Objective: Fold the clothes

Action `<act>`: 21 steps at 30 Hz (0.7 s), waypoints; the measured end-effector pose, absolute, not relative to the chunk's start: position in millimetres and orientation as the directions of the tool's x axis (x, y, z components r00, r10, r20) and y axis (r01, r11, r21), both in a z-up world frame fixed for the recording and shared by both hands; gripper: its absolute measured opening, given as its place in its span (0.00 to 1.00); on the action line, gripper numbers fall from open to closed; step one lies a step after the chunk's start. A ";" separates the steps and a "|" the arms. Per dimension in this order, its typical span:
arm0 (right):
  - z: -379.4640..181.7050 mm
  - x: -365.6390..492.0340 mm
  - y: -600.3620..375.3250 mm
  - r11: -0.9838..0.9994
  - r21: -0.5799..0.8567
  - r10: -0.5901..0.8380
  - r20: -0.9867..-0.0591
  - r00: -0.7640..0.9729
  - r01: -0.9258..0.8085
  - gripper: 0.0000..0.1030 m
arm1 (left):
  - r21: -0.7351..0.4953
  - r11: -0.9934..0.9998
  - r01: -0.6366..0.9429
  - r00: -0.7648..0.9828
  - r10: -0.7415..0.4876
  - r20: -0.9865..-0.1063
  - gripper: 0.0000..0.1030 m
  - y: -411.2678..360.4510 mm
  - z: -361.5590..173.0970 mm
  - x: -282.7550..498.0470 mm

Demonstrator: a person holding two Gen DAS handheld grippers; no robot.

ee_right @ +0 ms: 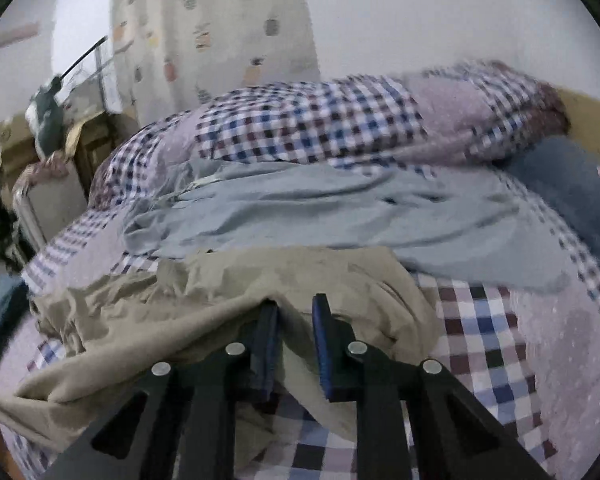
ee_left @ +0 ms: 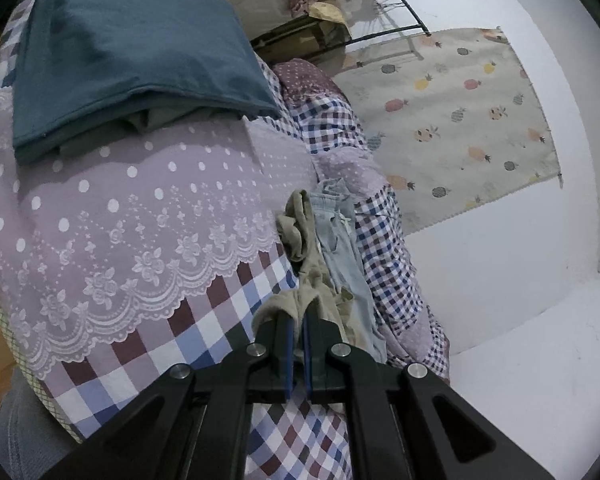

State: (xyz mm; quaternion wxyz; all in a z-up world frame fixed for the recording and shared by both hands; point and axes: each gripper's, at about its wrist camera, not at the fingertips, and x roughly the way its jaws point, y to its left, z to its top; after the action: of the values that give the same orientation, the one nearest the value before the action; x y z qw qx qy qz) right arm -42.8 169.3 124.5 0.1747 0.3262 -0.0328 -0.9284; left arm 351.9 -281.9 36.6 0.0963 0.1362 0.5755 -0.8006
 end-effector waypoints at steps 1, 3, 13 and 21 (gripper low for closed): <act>116.9 -51.0 171.8 -0.924 0.223 -0.380 -0.633 -0.674 0.311 0.25 | -0.894 -0.322 0.312 -0.944 0.003 -0.330 0.02 -281.4 36.7 351.5; 101.4 -63.2 174.1 -0.896 0.301 -0.441 -0.698 -0.565 0.327 0.55 | -0.891 -0.327 0.315 -0.942 0.005 -0.335 0.02 -280.1 36.6 349.8; 78.3 11.7 196.0 -0.839 0.317 -0.522 -0.698 -0.490 0.441 0.55 | -0.888 -0.325 0.324 -0.935 0.032 -0.353 0.02 -271.8 34.2 341.4; 57.4 5.8 164.4 -0.848 0.301 -0.502 -0.721 -0.478 0.436 0.48 | -0.891 -0.329 0.312 -0.935 0.057 -0.349 0.02 -265.3 33.9 339.4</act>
State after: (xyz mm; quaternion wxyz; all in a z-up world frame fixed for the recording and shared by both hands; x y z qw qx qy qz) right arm 5.8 164.4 57.4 0.2731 0.4318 -0.0378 -0.8588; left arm 339.4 -265.3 33.9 0.0799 0.1611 0.5737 -0.7991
